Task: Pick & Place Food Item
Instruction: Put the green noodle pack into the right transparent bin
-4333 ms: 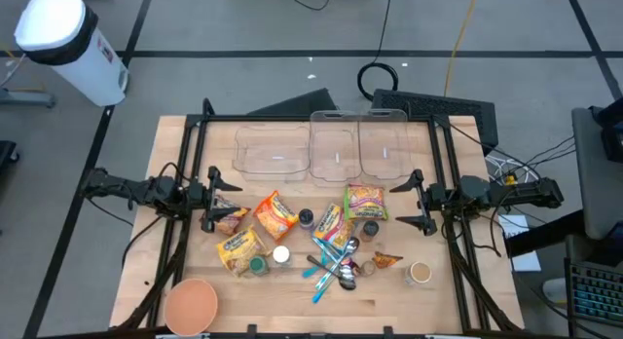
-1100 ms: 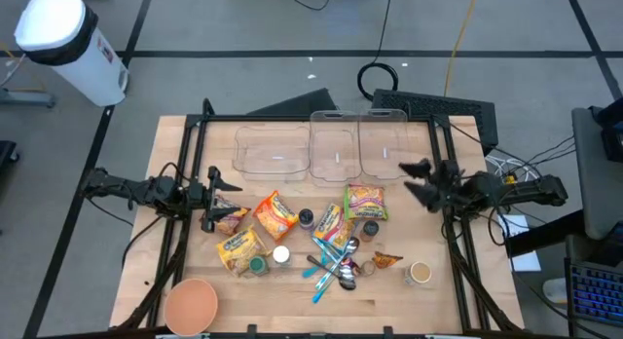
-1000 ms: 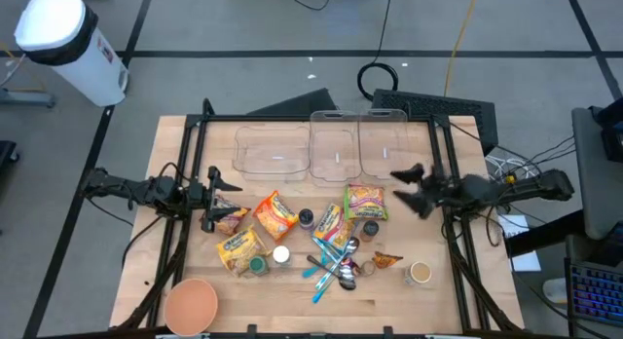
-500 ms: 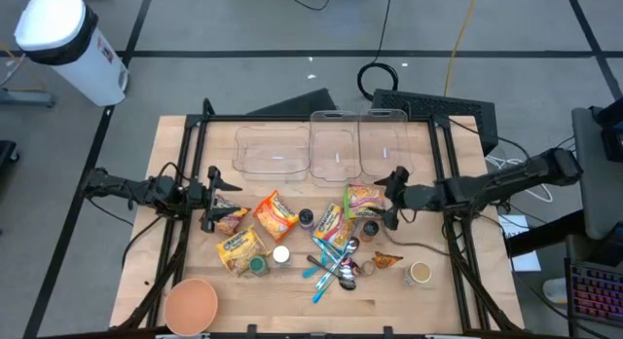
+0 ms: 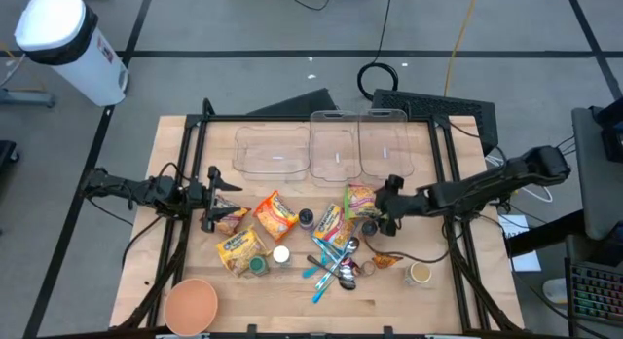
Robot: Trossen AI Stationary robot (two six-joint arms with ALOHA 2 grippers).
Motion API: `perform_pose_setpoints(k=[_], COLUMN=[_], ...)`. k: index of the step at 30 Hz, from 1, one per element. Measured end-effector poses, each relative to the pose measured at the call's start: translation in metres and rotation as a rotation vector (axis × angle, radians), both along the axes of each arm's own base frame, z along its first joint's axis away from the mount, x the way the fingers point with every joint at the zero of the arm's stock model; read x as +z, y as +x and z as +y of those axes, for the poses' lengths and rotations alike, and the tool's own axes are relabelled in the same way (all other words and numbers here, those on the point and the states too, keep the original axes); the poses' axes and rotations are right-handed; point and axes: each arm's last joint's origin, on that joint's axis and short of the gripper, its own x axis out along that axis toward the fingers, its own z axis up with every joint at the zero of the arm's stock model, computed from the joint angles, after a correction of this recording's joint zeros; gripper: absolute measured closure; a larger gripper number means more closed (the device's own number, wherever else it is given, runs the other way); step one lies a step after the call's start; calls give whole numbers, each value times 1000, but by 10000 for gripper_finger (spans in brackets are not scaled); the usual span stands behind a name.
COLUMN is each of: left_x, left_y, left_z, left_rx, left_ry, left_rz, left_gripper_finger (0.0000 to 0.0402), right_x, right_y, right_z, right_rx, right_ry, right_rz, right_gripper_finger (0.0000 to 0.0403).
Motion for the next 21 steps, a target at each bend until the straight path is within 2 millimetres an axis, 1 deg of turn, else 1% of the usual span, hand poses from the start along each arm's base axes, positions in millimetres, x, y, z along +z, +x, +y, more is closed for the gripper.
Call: perform_pose_setpoints(k=[5, 15, 21], left_x=[0, 0, 0], left_y=[0, 0, 0], left_z=[0, 0, 0], left_rx=[0, 0, 0], left_ry=[0, 0, 0], left_rz=[0, 0, 0], left_gripper_finger=[135, 135, 135], right_x=[-8, -8, -4], right_y=[-1, -1, -3], right_z=[0, 0, 0], right_rx=[-30, -34, -28], right_ry=[13, 34, 46], right_rz=[57, 63, 46], right_gripper_finger=[65, 178, 241])
